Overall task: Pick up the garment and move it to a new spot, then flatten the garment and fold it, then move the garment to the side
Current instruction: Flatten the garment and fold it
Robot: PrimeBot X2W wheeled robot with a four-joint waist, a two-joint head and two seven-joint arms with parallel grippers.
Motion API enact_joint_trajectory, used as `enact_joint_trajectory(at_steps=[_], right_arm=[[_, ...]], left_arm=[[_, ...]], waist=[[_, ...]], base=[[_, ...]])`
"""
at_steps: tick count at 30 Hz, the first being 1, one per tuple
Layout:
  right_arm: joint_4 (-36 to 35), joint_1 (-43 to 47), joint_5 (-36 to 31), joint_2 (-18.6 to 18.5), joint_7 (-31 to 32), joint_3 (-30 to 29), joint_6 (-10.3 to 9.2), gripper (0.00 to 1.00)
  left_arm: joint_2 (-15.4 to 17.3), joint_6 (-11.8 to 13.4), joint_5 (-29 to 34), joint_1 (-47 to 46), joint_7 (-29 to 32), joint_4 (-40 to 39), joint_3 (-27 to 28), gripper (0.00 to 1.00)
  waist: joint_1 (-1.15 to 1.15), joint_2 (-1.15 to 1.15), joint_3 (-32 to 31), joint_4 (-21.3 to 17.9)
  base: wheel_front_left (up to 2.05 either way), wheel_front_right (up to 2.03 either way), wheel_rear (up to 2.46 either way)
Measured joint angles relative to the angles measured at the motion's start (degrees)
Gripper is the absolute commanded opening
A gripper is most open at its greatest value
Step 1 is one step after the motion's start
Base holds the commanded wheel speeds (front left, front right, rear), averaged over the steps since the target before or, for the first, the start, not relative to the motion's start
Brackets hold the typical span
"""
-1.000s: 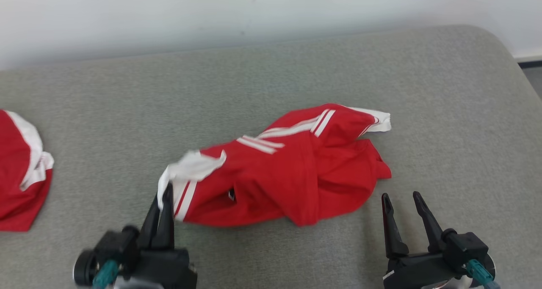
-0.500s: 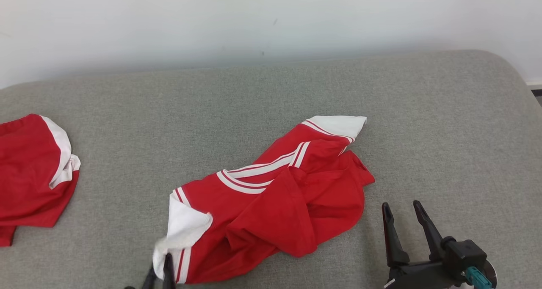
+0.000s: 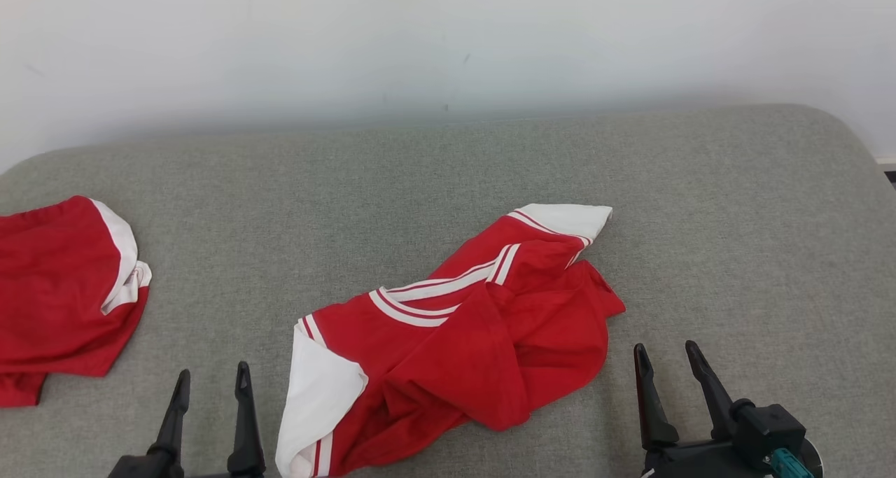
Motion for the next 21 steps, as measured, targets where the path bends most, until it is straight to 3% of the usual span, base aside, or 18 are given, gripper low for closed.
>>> enact_joint_trajectory(at_steps=[8, 19, 20, 21], right_arm=[[0.1, -0.2, 0.4, 0.0, 0.0, 0.5, 0.00, 1.00], [-0.1, -1.4, 1.0, 0.0, 0.0, 0.6, 0.00, 1.00], [-0.1, -1.4, 1.2, 0.0, 0.0, 0.6, 0.00, 1.00], [-0.1, -1.4, 1.3, 0.0, 0.0, 0.6, 0.00, 1.00]], left_arm=[[0.6, -2.9, 6.9, -3.4, 0.0, 4.2, -3.7, 1.00], [1.4, -3.9, 8.2, -8.6, 0.0, 15.0, -9.7, 1.00], [1.5, -3.9, 8.2, -9.0, 0.0, 16.1, -9.8, 0.91], [1.5, -3.9, 8.1, -9.3, 0.0, 17.0, -9.9, 0.69]], waist=[[0.01, 0.00, 0.7, -1.1], [0.01, 0.00, 3.0, -4.2], [0.01, 0.00, 3.2, -4.6], [0.01, 0.00, 3.4, -4.9]], base=[[0.00, 0.00, 0.00], [0.00, 0.00, 0.00], [0.00, 0.00, 0.00], [0.00, 0.00, 0.00]])
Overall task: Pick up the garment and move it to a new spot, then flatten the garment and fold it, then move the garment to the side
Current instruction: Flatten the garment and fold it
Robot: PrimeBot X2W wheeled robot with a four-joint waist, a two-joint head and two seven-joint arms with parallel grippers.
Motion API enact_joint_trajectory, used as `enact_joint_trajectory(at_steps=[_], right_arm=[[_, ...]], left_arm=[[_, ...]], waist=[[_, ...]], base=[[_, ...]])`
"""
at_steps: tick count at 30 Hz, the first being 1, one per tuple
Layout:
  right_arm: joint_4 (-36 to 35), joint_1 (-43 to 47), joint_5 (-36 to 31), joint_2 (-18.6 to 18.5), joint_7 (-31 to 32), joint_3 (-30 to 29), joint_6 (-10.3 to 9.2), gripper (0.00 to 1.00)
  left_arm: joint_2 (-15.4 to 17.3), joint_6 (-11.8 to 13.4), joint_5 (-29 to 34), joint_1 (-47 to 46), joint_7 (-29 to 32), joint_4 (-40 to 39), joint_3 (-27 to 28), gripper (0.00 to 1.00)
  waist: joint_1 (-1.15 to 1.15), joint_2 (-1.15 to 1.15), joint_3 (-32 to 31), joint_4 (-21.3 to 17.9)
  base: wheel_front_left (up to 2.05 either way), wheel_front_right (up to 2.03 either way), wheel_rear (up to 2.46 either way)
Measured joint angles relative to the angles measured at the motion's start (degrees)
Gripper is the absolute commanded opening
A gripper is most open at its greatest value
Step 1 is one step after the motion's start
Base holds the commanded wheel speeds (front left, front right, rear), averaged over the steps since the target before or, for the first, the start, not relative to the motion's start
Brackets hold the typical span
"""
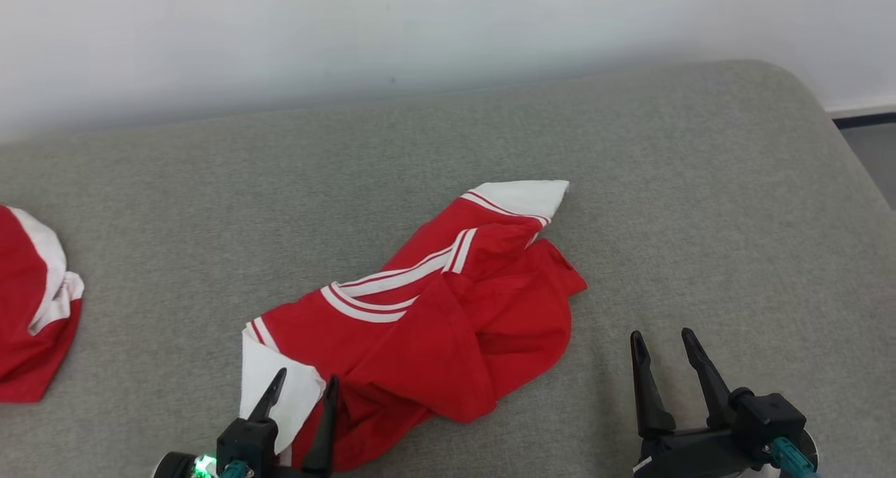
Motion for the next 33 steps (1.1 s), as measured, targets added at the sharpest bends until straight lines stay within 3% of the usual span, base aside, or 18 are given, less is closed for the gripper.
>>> enact_joint_trajectory(at_steps=[1, 3, 9, 16, 21, 29, 30, 31, 32, 33], right_arm=[[0.0, 0.0, 0.1, 0.0, 0.0, 0.0, 0.00, 1.00], [0.0, 0.0, 0.2, 0.0, 0.0, 0.0, 0.00, 1.00], [-0.2, 0.0, 0.6, 0.0, 0.0, -0.8, 0.00, 1.00], [-0.2, 0.5, 0.6, 0.0, 0.0, -0.9, 0.00, 1.00], [0.0, 0.5, 0.6, 0.0, 0.0, -0.8, 0.00, 1.00], [0.3, 0.9, -0.1, 0.0, 0.0, -0.8, 0.00, 1.00], [0.4, 0.9, -0.2, 0.0, 0.0, -0.7, 0.00, 1.00], [0.5, 0.9, -0.2, 0.0, 0.0, -0.7, 0.00, 1.00], [0.5, 0.9, -0.2, 0.0, 0.0, -0.7, 0.00, 1.00], [0.6, 1.0, -0.4, 0.0, 0.0, -0.7, 0.00, 1.00]], left_arm=[[0.1, 0.0, -0.2, -0.2, 0.0, 0.9, 0.1, 0.39], [0.3, 0.0, -0.5, -0.9, 0.0, 2.8, 0.0, 0.00], [0.6, 0.0, -1.5, -3.4, 0.0, 4.7, -0.3, 0.00], [0.2, 0.3, -4.7, -3.6, 0.0, -2.3, 2.7, 0.00], [0.1, 2.1, -7.5, 0.6, 0.0, -7.3, 8.1, 0.00], [-0.7, 3.1, -10.2, 8.3, 0.0, -6.1, 13.3, 0.00], [-0.8, 3.1, -10.6, 8.7, 0.0, -5.2, 13.6, 0.04], [-0.9, 3.0, -10.6, 9.0, 0.0, -4.5, 13.7, 0.48], [-1.0, 3.0, -10.5, 9.2, 0.0, -4.3, 14.0, 1.00], [-1.1, 3.0, -10.4, 9.2, 0.0, -4.3, 14.2, 1.00]], waist=[[0.00, 0.00, 0.2, -0.4], [0.00, 0.00, 0.5, -1.0], [0.00, 0.00, 1.1, -1.7], [0.00, 0.00, 0.7, 1.2], [0.00, 0.00, 0.0, 4.0], [0.00, 0.00, -1.6, 6.4], [0.00, 0.00, -1.8, 6.5], [0.00, 0.00, -2.0, 6.5], [0.00, 0.00, -2.2, 6.6], [0.00, 0.00, -2.4, 6.6]], base=[[0.00, 0.00, 0.00], [0.00, 0.00, 0.00], [0.00, 0.00, 0.00], [0.00, 0.00, 0.00], [0.00, 0.00, 0.00], [0.00, 0.00, 0.00], [0.00, 0.00, 0.00], [0.00, 0.00, 0.00], [0.00, 0.00, 0.00], [0.00, 0.00, 0.00]])
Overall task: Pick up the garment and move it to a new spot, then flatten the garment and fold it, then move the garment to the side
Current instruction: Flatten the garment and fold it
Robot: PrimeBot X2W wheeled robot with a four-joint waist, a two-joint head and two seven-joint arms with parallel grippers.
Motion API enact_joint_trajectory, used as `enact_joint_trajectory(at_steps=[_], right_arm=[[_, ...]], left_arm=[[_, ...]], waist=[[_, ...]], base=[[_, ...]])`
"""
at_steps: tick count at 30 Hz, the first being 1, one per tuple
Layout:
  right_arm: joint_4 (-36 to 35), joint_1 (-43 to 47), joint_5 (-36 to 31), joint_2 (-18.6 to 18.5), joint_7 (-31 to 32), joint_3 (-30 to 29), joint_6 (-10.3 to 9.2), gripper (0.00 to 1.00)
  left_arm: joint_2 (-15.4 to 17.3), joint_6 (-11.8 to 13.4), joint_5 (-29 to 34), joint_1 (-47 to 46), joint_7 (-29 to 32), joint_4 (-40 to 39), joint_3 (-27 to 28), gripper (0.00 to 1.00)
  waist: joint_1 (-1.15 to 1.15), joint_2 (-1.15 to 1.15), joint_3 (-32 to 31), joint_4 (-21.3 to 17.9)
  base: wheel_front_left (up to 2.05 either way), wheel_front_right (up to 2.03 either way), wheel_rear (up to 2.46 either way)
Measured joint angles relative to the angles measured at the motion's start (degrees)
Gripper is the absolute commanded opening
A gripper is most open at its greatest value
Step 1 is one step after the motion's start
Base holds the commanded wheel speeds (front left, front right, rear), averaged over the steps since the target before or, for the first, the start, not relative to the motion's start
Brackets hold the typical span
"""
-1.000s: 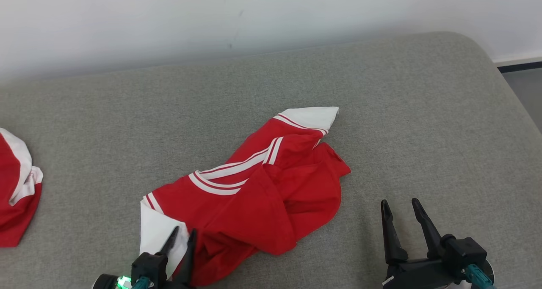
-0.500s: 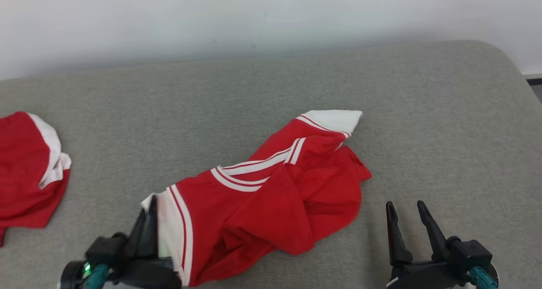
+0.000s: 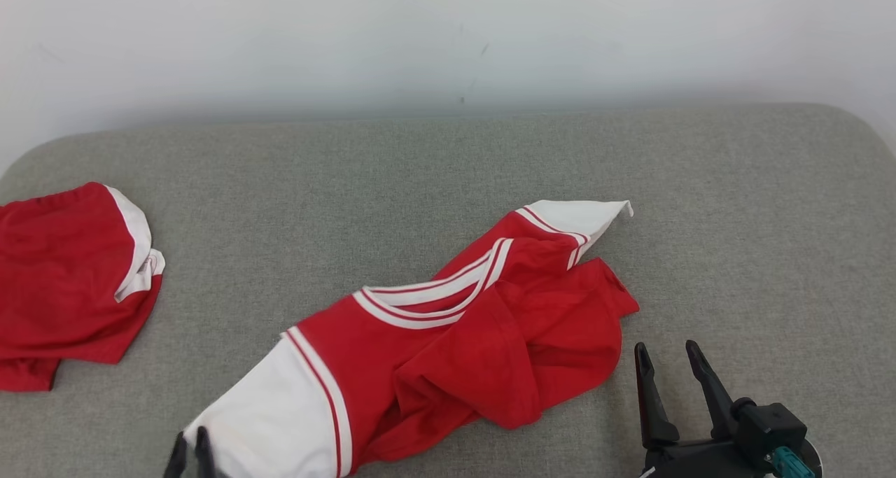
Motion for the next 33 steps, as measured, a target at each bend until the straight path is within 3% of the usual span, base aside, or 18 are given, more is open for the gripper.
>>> enact_joint_trajectory(at_steps=[7, 18, 23, 33], right_arm=[[0.2, 0.6, -0.2, 0.0, 0.0, 0.0, 0.00, 1.00], [0.1, 1.9, -0.3, 0.0, 0.0, 0.0, 0.00, 1.00], [0.0, 2.1, -0.4, 0.0, 0.0, -0.4, 0.00, 1.00], [0.5, 2.3, -0.4, 0.0, 0.0, 1.4, 0.00, 1.00]], left_arm=[[-0.3, -0.5, 2.3, -0.2, 0.0, -3.1, 1.8, 1.00], [-0.4, -1.9, 6.9, 1.7, 0.0, -14.7, 2.3, 1.00], [0.0, -2.5, 10.0, 2.8, 0.0, -16.6, 0.2, 1.00], [0.0, -3.1, 9.8, 4.6, 0.0, -15.9, -0.7, 1.00]], waist=[[0.00, 0.00, -1.4, 0.0], [0.00, 0.00, -3.6, -0.5], [0.00, 0.00, -3.6, -0.4], [0.00, 0.00, -3.4, 0.7]], base=[[0.00, 0.00, 0.00], [0.00, 0.00, 0.00], [0.00, 0.00, 0.00], [0.00, 0.00, 0.00]])
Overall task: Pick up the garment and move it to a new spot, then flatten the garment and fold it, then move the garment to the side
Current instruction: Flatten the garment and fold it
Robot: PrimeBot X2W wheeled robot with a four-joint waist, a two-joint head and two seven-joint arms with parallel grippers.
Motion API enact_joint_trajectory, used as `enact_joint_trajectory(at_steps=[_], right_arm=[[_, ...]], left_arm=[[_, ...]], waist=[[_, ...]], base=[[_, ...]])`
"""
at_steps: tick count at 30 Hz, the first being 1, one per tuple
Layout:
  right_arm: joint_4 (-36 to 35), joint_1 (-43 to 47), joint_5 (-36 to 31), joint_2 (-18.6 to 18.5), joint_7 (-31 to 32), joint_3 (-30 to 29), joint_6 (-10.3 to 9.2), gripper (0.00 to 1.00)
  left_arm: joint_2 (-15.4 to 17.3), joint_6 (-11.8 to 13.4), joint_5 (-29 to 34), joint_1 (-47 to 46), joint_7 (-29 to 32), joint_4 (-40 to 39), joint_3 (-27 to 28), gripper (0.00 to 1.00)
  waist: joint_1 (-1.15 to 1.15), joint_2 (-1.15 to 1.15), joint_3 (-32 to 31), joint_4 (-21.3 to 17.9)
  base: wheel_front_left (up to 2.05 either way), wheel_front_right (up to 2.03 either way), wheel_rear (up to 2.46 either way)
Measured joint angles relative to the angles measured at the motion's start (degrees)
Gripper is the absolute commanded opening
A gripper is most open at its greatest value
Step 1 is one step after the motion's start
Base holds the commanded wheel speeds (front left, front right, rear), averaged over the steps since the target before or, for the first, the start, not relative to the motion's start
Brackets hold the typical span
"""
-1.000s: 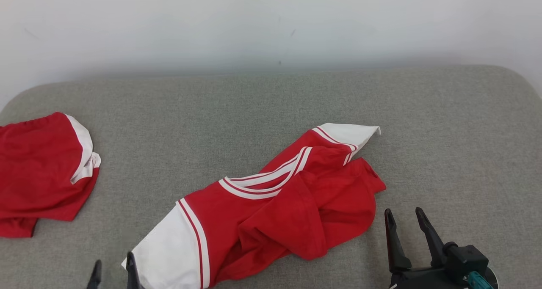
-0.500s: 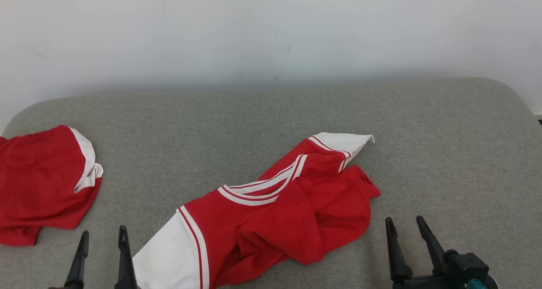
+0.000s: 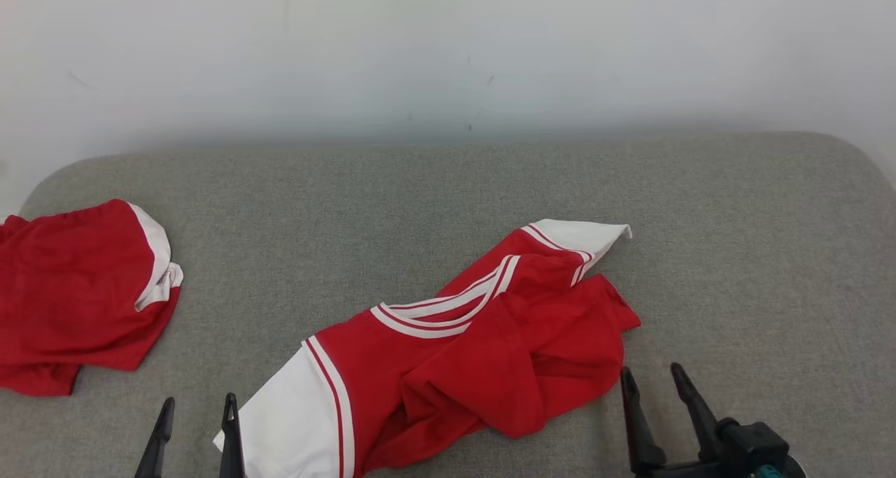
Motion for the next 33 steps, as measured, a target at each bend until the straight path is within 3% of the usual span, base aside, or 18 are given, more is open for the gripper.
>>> enact_joint_trajectory(at_steps=[8, 21, 23, 26, 33], right_arm=[[3.2, -4.6, -0.3, 0.0, 0.0, 5.8, 0.00, 1.00], [24.9, -15.8, 0.4, -0.2, 0.0, 12.1, 0.00, 1.00], [28.5, -17.1, 1.4, -0.3, 0.0, 13.2, 0.00, 0.00], [29.9, -18.6, 2.8, -0.3, 0.0, 13.7, 0.00, 0.00], [23.0, -18.2, 2.9, -2.4, 0.0, 11.9, 0.00, 0.00]], left_arm=[[-0.2, -0.2, -0.2, -0.1, 0.0, 1.0, -0.2, 1.00], [-0.4, -0.3, -1.2, -1.2, 0.0, 2.1, -1.2, 1.00], [-0.4, -0.3, -1.3, -1.3, 0.0, 2.2, -1.1, 1.00], [-0.4, -0.3, -1.4, -1.3, 0.0, 2.4, -0.8, 1.00], [-0.4, -0.2, -2.2, -1.1, 0.0, 2.7, 0.0, 1.00]], waist=[[0.00, 0.00, 0.1, 1.5], [0.00, 0.00, 0.8, 5.7], [0.00, 0.00, 1.1, 6.3], [0.00, 0.00, 1.6, 6.9], [0.00, 0.00, 1.3, 5.6]], base=[[0.00, 0.00, 0.00], [0.00, 0.00, 0.00], [0.00, 0.00, 0.00], [0.00, 0.00, 0.00], [0.00, 0.00, 0.00]])
